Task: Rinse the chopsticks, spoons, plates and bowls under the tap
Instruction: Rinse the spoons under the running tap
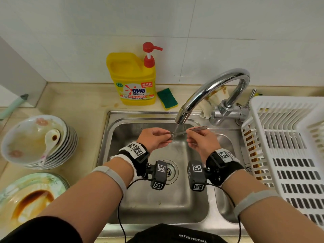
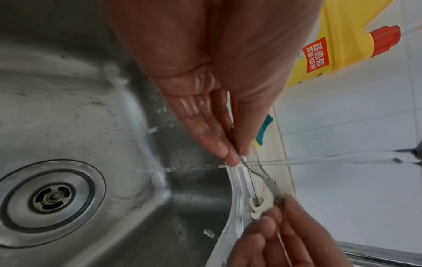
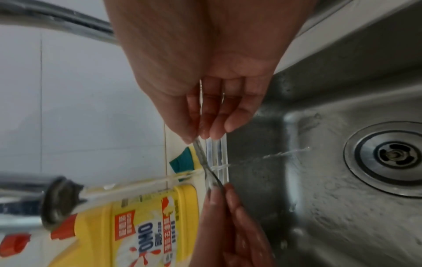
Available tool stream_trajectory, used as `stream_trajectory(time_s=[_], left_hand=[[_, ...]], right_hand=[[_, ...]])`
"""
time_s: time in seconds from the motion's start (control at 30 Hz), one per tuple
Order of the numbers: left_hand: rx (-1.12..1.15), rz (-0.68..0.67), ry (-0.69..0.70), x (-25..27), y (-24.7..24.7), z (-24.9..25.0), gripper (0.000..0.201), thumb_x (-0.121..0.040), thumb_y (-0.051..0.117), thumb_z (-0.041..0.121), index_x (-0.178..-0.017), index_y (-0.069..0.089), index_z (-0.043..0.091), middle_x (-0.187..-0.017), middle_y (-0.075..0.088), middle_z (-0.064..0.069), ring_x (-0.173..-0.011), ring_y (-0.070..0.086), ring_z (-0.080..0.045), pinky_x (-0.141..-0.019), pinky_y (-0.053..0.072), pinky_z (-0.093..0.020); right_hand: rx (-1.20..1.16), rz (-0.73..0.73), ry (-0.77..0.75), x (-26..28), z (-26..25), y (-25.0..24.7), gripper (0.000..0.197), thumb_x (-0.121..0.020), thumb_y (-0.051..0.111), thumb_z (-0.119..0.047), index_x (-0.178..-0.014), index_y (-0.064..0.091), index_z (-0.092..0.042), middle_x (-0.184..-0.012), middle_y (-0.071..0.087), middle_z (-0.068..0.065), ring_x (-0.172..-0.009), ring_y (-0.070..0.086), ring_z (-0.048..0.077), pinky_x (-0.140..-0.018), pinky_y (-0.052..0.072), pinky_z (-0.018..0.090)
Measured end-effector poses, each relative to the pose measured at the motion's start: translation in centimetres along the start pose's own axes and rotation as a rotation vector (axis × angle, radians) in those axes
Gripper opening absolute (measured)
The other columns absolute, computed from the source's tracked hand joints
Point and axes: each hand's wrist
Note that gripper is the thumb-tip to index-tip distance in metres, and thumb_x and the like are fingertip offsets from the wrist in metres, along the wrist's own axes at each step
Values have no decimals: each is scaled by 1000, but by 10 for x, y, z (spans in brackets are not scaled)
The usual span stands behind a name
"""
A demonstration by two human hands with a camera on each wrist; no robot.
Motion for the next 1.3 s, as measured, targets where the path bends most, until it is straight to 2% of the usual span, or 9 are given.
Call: stream_trajectory(time_s=[0.17, 0.3, 0.37, 0.47, 0.57, 0.73, 0.9, 1.13, 1.3], left_hand=[[-29, 71, 51, -2, -6, 1, 8, -88, 76, 2, -93, 73, 7, -79, 75, -8, -68, 73, -12, -65, 58, -19], [13, 96, 64, -2, -18, 2, 6, -92, 71, 2, -94, 74, 7, -84, 77, -11, -70, 74, -13, -64, 57, -18], [19, 101, 74, -1, -25, 2, 7, -93, 70, 4, -97, 75, 8, -87, 78, -11, -74, 75, -14, -66, 57, -18], [34, 129, 89, 2, -38, 2, 12, -94, 69, 5, -105, 75, 5, -90, 78, -10, -75, 74, -13, -68, 57, -19], [49, 167, 93, 4, -50, 1, 14, -94, 70, 6, -107, 75, 3, -92, 78, -11, -75, 74, -13, -68, 57, -19], [27, 217, 74, 4, -56, -2, 9, -94, 70, 7, -100, 76, 9, -87, 78, -8, -73, 73, -11, -65, 56, -17], [16, 206, 61, 0, -47, -5, 9, -95, 68, 5, -97, 76, 9, -84, 76, -8, -66, 70, -7, -62, 55, -16], [3, 120, 36, -9, -25, -5, 13, -96, 66, 2, -107, 72, -1, -79, 76, -7, -69, 74, -11, -65, 59, -19], [31, 50, -13, -16, -5, -5, 16, -96, 62, -6, -110, 69, -4, -91, 75, -18, -77, 77, -19, -72, 62, -22]], right_hand=[[-28, -85, 43, 1, 4, 25, 5, -88, 76, -4, -89, 72, -7, -73, 68, 8, -60, 62, 13, -61, 54, 25], [-61, -120, 62, 0, 5, 41, 10, -88, 75, -3, -85, 70, -10, -73, 68, 9, -61, 61, 15, -64, 54, 26], [-82, -140, 84, -1, 5, 45, 3, -92, 73, -7, -91, 71, -6, -76, 70, 10, -65, 63, 17, -67, 55, 27], [-93, -179, 131, -4, 7, 51, 21, -99, 65, -20, -104, 71, -1, -85, 75, 11, -71, 69, 17, -69, 58, 26], [-130, -199, 169, -1, 7, 56, 29, -105, 55, -27, -98, 73, -5, -87, 77, 11, -75, 71, 18, -76, 59, 28], [-179, -164, 235, 4, 12, 60, 41, -108, 45, -35, -109, 70, -3, -90, 77, 13, -74, 73, 20, -72, 59, 31], [-253, -131, 272, 4, 8, 49, 54, -110, 31, -42, -105, 74, -9, -96, 75, 12, -80, 71, 21, -75, 56, 32], [-237, -65, 193, 4, 1, 25, 68, -108, 24, -54, -110, 74, -7, -83, 75, 9, -70, 71, 18, -67, 56, 31], [-134, 48, -19, 5, -4, 4, 52, -109, 38, -40, -93, 73, -6, -70, 72, 9, -61, 69, 17, -62, 59, 29]])
Point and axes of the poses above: each hand's wrist, its own x-axis away from the middle knuckle, its own y-axis out of the palm, z = x × y
